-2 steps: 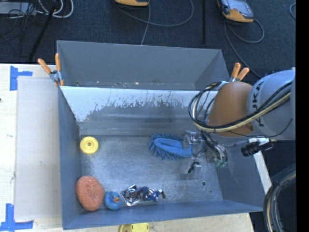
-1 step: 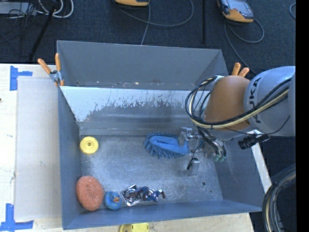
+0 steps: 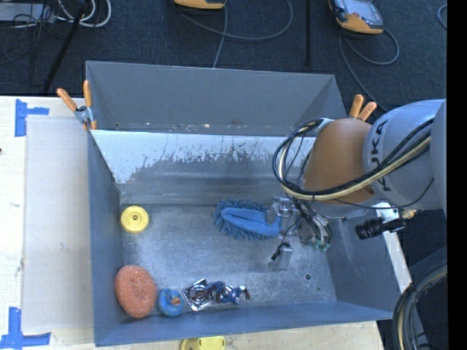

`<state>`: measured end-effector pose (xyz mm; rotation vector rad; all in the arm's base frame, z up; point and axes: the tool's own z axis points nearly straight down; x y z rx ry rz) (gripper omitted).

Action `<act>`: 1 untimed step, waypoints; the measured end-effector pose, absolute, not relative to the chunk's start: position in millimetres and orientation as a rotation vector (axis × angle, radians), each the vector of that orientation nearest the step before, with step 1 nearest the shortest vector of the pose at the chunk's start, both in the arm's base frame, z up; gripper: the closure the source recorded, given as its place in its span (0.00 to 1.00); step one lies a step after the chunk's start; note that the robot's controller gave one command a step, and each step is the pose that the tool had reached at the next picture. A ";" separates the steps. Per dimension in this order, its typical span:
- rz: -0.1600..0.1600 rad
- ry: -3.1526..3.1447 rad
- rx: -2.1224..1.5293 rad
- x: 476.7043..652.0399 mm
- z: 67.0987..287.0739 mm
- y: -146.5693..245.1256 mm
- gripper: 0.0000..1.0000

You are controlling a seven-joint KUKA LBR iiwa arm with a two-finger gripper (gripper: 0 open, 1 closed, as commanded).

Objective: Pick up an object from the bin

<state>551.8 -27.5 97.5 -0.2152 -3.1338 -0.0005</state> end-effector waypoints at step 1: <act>0.002 -3.147 -0.015 564.0 74.5 -12.7 0.00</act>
Offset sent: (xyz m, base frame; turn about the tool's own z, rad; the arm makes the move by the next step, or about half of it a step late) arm 0.0063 0.0416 -0.0275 0.2043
